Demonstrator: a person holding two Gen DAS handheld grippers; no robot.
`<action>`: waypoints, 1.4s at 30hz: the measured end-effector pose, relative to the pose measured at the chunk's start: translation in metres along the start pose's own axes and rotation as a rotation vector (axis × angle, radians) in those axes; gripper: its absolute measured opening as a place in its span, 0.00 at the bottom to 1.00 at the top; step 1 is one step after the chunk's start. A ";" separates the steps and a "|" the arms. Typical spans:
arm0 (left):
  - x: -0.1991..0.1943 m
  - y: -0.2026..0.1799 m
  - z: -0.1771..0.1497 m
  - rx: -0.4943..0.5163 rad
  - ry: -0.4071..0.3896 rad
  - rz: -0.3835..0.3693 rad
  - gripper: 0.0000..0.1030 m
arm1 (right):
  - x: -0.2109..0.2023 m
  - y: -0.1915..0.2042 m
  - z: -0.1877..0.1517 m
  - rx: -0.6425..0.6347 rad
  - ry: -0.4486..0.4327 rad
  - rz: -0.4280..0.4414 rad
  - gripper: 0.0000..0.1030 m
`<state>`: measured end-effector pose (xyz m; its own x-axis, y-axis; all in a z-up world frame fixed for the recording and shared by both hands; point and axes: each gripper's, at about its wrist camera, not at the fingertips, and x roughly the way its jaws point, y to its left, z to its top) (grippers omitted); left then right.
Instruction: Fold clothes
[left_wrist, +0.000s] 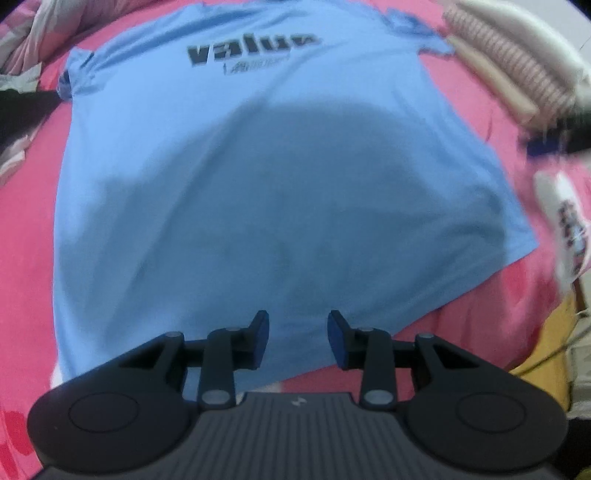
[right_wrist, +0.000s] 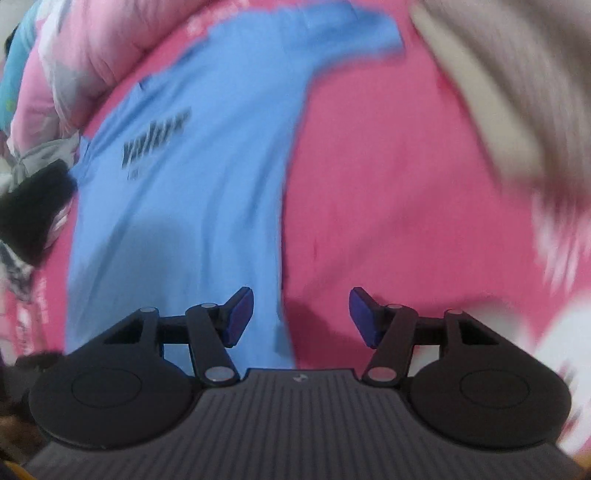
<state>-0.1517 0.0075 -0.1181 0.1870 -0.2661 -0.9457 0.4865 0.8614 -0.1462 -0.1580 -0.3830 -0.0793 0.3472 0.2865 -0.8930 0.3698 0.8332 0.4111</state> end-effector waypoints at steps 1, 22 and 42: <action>-0.002 -0.003 0.003 0.001 -0.006 -0.019 0.35 | 0.001 -0.004 -0.015 0.013 0.018 0.015 0.55; 0.065 -0.110 0.090 -0.137 0.129 -0.497 0.54 | -0.009 0.086 -0.114 -0.763 -0.156 -0.030 0.02; 0.117 -0.132 0.100 -0.176 0.290 -0.554 0.03 | -0.017 0.043 -0.115 -0.419 -0.165 0.042 0.52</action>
<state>-0.1088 -0.1805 -0.1804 -0.3017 -0.5846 -0.7531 0.2933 0.6947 -0.6568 -0.2476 -0.2975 -0.0677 0.4997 0.2735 -0.8219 -0.0165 0.9517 0.3067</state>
